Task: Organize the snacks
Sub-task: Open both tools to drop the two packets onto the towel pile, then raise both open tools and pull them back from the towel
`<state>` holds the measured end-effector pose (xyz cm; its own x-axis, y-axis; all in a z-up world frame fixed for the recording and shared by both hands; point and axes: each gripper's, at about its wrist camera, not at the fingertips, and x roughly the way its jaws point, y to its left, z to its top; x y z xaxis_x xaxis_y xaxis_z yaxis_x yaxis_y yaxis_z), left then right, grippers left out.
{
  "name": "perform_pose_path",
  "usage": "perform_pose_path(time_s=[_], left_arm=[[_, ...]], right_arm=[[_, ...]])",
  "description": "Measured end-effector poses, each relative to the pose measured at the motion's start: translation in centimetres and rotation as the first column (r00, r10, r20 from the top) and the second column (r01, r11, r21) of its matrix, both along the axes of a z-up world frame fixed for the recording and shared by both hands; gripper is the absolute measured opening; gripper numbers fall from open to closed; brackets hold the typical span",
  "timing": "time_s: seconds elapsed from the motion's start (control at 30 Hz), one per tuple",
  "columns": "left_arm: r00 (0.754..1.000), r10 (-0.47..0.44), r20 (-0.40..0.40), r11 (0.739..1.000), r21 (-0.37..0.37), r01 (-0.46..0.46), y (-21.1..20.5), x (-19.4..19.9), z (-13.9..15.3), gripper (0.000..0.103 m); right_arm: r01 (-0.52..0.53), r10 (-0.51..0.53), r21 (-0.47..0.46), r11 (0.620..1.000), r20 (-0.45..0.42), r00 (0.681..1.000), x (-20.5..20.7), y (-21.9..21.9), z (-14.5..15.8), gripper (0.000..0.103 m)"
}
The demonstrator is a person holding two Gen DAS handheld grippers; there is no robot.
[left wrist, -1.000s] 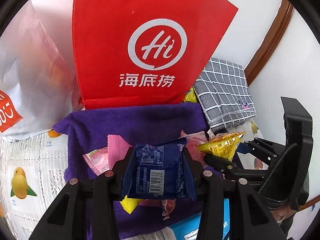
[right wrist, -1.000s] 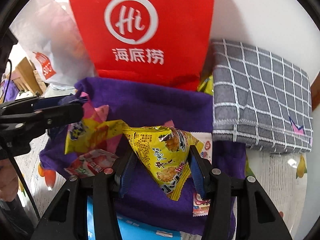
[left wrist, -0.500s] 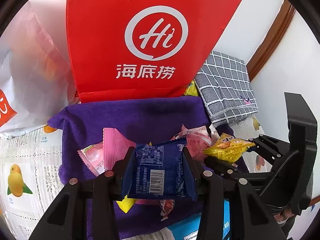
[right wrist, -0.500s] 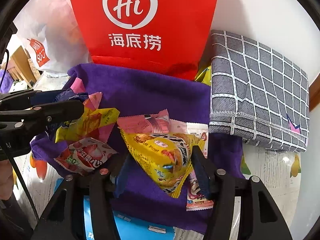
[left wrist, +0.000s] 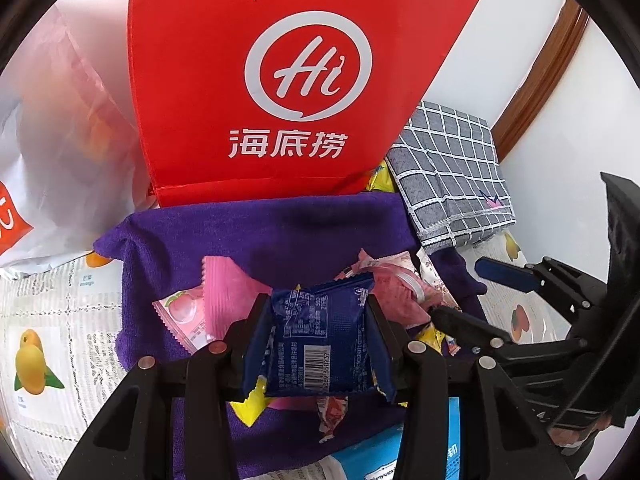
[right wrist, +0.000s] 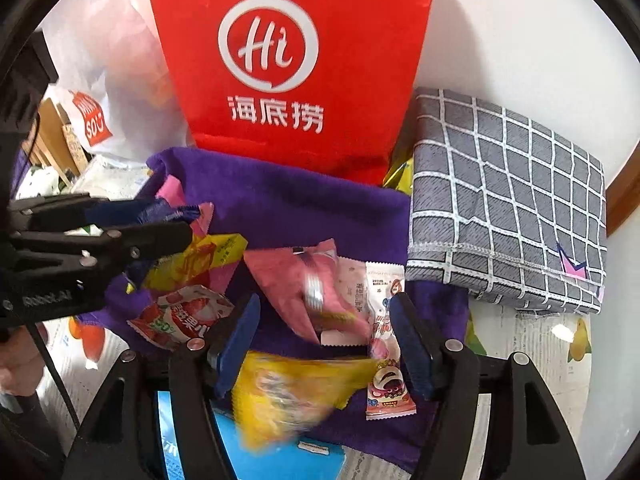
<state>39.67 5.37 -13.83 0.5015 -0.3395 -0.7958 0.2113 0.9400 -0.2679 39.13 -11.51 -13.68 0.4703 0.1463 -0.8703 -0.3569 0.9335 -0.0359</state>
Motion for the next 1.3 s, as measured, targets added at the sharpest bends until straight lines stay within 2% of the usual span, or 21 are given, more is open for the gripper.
perform_pose_path(time_s=[0.4,0.57,0.67,1.13,1.3], left_arm=[[1.000,-0.016,-0.004,1.000,0.004,0.016,-0.5,0.1,0.0,0.047],[1.000,-0.018,0.004,1.000,-0.008,0.018,-0.4,0.0,0.3,0.066],[1.000,-0.013,0.010,1.000,-0.009,0.013,-0.3,-0.1,0.6,0.071],[0.999,-0.017,0.028,1.000,-0.010,0.018,-0.2,-0.4,1.3,0.073],[0.999,-0.008,0.053,1.000,-0.023,0.010,0.2,-0.7,2.1,0.078]], right_arm=[[0.030,-0.032,0.028,0.999,0.050,0.998,-0.1,-1.5,1.7,0.068],[0.038,-0.041,0.044,0.998,0.071,0.997,-0.3,-1.7,2.2,0.068],[0.039,-0.043,0.053,0.998,0.080,0.996,-0.5,-1.7,2.6,0.068],[0.047,-0.053,0.061,0.997,0.105,0.993,-0.9,-1.8,3.5,0.068],[0.035,-0.053,0.125,0.992,0.139,0.989,-1.4,-2.2,4.7,0.068]])
